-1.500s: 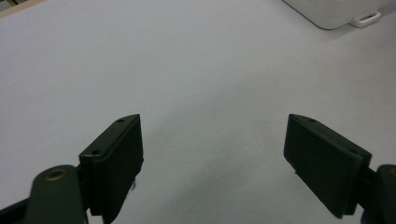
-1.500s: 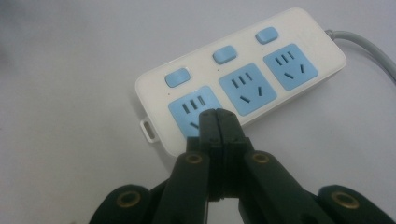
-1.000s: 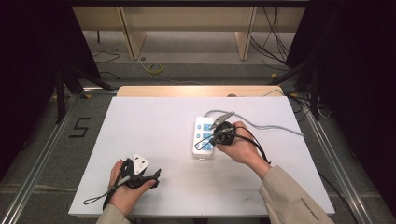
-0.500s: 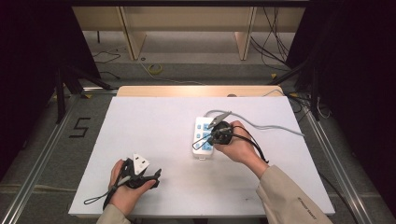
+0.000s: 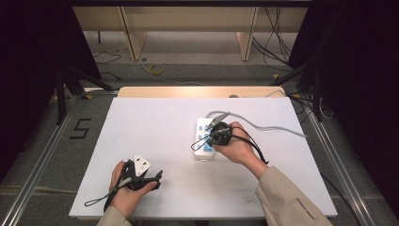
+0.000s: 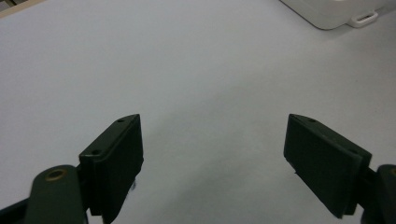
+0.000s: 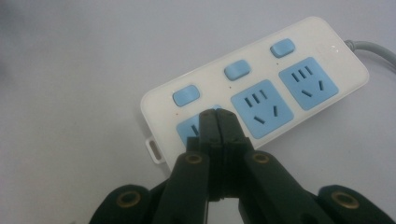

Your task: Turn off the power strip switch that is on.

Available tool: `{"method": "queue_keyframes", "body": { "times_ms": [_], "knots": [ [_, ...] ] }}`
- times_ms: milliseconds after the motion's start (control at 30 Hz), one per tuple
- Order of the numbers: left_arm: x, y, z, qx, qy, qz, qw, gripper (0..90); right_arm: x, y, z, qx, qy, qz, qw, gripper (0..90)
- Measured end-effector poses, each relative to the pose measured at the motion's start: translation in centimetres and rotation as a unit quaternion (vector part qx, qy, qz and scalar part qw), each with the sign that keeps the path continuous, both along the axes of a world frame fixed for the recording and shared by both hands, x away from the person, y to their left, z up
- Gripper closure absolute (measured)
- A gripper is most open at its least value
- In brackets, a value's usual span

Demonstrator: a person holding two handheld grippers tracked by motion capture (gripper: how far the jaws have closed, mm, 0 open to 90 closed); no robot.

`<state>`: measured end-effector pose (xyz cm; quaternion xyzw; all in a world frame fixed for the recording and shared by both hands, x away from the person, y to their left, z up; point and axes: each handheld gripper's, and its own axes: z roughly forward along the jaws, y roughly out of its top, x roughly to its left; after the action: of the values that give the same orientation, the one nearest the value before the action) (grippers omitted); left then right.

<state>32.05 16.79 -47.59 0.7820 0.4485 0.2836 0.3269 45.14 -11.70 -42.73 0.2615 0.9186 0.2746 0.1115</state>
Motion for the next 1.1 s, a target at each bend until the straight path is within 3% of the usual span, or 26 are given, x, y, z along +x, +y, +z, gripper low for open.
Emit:
{"method": "queue_keyframes", "body": {
  "times_ms": [1100],
  "knots": [
    [0.0, 0.0, 0.0, -0.001, 0.001, -0.001, 1.0, 19.6, 0.6, 2.1, 0.0, -0.005, 0.006, 0.01, 0.9999, 90.0]
  ]
}}
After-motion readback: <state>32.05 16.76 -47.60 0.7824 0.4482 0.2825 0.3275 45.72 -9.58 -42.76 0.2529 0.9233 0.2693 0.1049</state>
